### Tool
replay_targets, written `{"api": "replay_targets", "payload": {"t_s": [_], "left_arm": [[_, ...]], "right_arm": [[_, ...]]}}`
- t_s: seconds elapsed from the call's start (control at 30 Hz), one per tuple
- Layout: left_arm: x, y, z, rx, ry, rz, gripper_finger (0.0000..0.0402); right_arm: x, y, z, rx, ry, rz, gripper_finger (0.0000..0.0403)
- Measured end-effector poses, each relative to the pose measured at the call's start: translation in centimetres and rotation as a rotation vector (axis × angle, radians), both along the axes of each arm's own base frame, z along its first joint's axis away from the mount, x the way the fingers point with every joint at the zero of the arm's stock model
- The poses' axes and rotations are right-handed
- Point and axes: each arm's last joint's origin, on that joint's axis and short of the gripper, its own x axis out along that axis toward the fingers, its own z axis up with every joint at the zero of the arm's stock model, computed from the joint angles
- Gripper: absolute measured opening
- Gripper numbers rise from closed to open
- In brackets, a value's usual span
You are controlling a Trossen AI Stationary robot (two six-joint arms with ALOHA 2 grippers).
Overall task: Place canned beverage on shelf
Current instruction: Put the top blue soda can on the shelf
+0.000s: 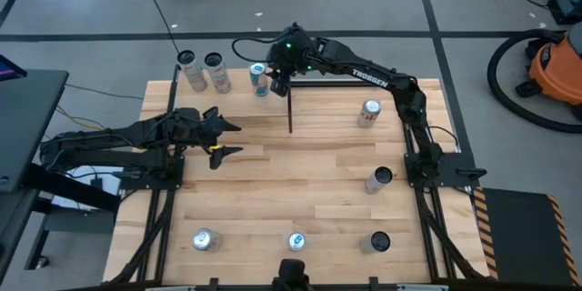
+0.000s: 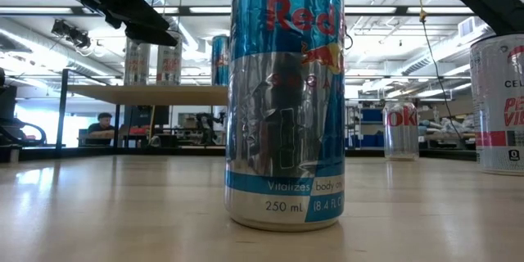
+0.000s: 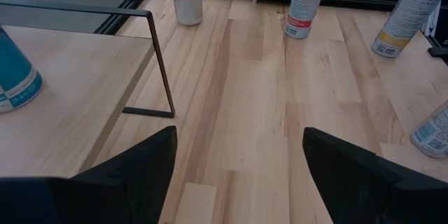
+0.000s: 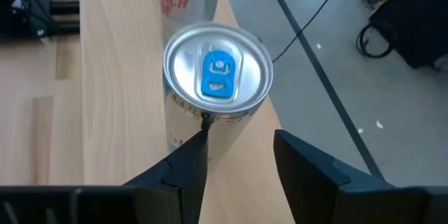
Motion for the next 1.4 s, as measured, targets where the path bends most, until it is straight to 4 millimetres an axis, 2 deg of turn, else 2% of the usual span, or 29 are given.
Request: {"api": "replay_targets", "payload": {"t_s": [0.63, 0.93, 1.23, 1.4], "left_arm": [[0.0, 0.0, 0.0, 0.000, -0.001, 0.001, 0.0311], [0.0, 0.0, 0.0, 0.000, 0.000, 0.001, 0.0311], [0.0, 0.0, 0.0, 0.000, 0.000, 0.000, 0.0311], [0.0, 0.0, 0.0, 0.000, 0.002, 0.000, 0.0311]], "right_arm": [[0.4, -0.1, 0.6, -0.009, -0.074, 0.041, 0.0172], [0.0, -0.6, 0.3, -0.025, -0.031, -0.029, 0.0172], [1.3, -0.9, -1.6, -0.004, -0.022, -0.004, 0.0172], [1.5, -0.8, -1.6, -0.010, -0.035, -0.001, 0.0172]]}}
